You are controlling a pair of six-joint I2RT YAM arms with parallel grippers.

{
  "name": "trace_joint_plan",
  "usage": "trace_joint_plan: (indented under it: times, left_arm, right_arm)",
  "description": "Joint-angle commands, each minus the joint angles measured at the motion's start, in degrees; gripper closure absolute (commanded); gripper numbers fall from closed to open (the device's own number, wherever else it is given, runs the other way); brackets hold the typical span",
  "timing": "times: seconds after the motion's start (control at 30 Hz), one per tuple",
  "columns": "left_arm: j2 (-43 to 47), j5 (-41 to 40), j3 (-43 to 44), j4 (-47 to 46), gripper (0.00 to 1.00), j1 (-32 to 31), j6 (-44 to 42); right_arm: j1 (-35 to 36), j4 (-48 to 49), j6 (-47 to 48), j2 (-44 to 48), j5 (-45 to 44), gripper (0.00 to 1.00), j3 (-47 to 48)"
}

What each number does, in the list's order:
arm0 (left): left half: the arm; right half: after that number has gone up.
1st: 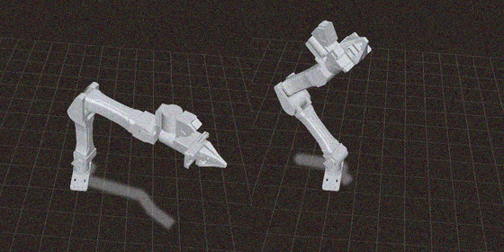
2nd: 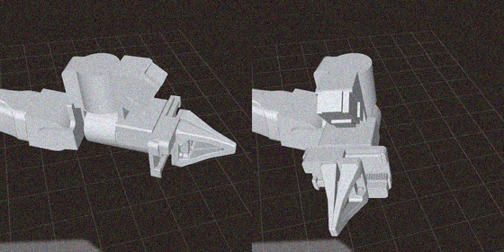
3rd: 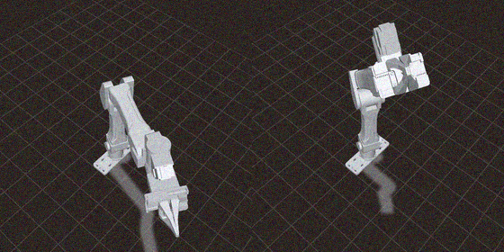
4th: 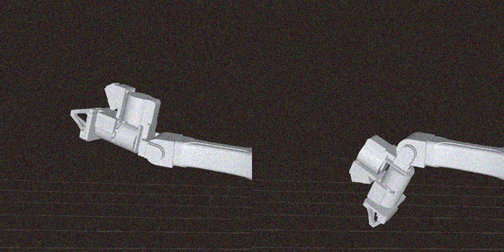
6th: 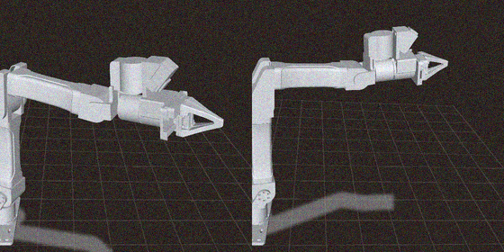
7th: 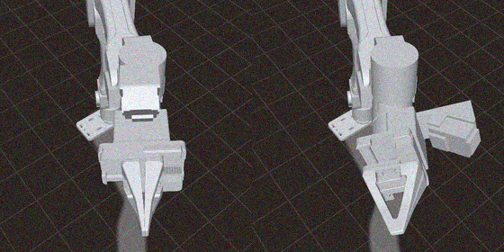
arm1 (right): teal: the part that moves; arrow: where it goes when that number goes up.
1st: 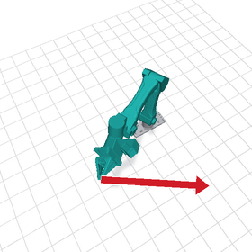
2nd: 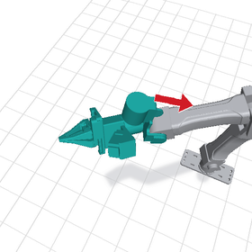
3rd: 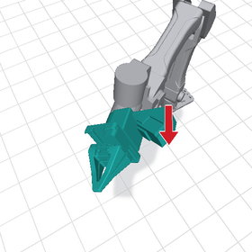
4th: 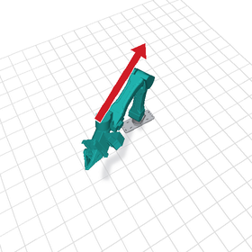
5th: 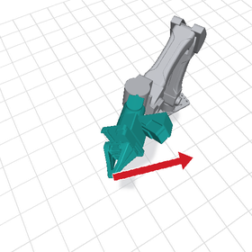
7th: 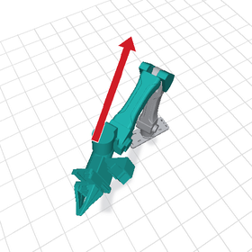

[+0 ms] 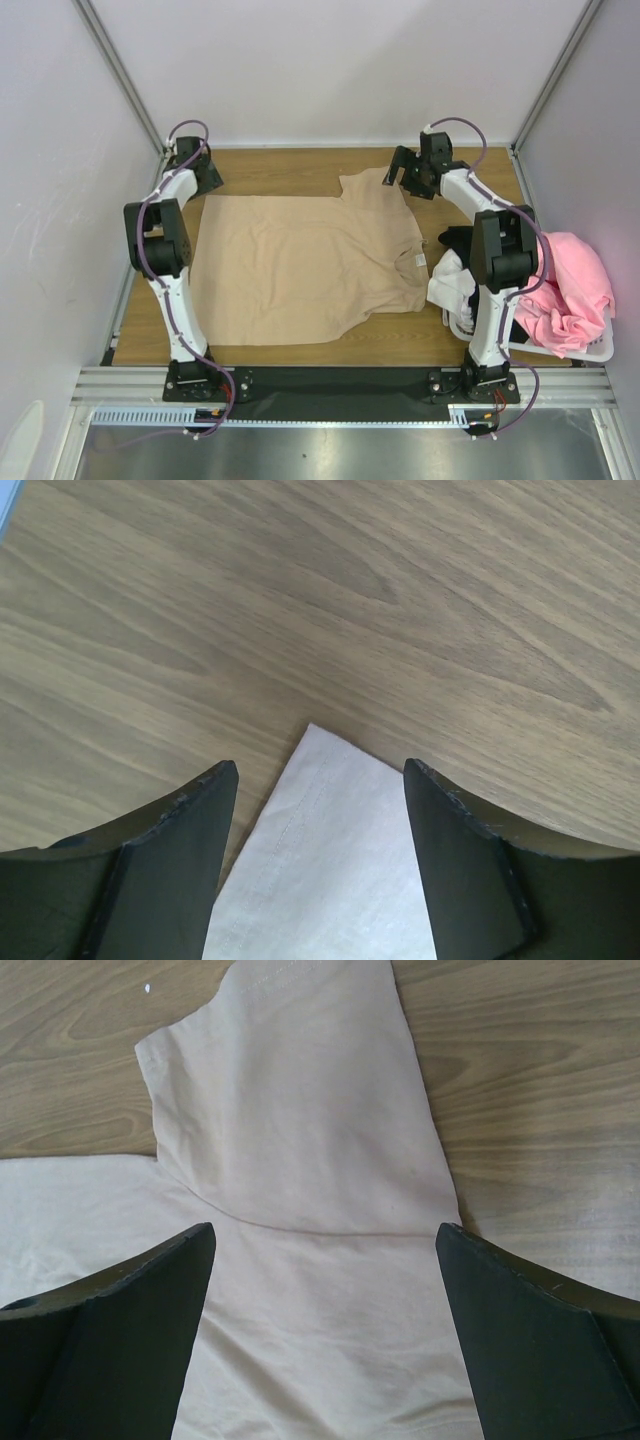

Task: Fold and stack the t-shirts
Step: Flatten the tshirt out

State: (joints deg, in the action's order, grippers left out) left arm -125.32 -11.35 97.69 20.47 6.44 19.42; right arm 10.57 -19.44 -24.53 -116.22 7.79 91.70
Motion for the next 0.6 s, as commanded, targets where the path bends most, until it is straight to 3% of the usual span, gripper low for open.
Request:
trace_joint_plan:
  times: [0.0, 0.57]
  left_arm:
    - [-1.68, 1.42, 3.47, 0.01, 0.27, 0.51, -2.02]
    - [-6.69, 3.97, 8.13, 2.56, 0.33, 0.24, -1.4]
  right_arm:
    - [-0.55, -1.12, -0.51, -1.64, -0.76, 0.0, 4.36]
    - [-1.25, -2.88, -0.34, -4.19, -0.5, 0.0, 6.74]
